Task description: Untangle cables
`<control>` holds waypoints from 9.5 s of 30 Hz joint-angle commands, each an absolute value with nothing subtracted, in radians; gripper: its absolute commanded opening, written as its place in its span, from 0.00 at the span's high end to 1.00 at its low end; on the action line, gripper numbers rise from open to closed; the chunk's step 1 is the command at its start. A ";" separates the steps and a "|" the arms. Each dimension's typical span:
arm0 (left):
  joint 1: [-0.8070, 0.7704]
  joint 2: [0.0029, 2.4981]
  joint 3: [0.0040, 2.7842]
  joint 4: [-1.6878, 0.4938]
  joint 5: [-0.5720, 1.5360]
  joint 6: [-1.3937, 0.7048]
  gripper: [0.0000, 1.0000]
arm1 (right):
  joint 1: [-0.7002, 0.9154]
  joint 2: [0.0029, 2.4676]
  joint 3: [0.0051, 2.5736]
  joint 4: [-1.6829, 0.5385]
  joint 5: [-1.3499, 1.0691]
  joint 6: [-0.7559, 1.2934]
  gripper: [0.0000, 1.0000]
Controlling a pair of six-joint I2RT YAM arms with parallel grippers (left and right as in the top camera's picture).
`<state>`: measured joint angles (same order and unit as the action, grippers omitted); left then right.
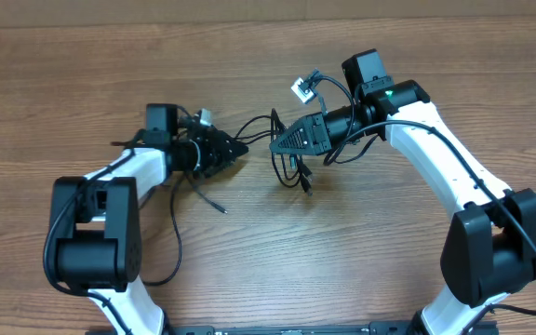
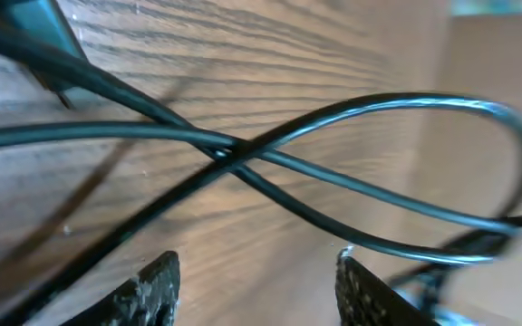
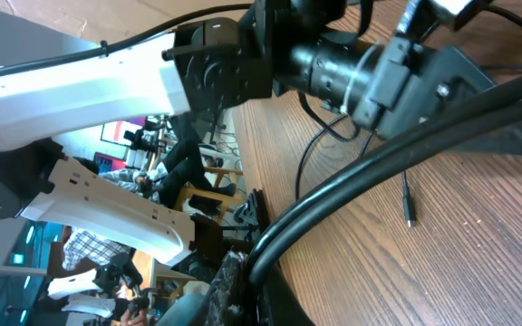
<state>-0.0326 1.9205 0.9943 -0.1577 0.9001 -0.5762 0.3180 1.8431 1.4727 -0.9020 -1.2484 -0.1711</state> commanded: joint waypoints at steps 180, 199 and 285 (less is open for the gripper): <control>-0.088 1.885 0.991 -0.093 1.047 -0.434 0.96 | 0.677 1.750 1.014 -0.295 0.245 0.134 0.95; -0.088 1.885 0.991 -0.094 0.994 -0.425 0.96 | 0.677 1.750 1.014 -0.490 0.550 0.134 0.96; -0.171 1.885 0.990 0.098 1.377 0.128 0.94 | 0.677 1.515 1.048 -0.383 -0.251 1.048 0.60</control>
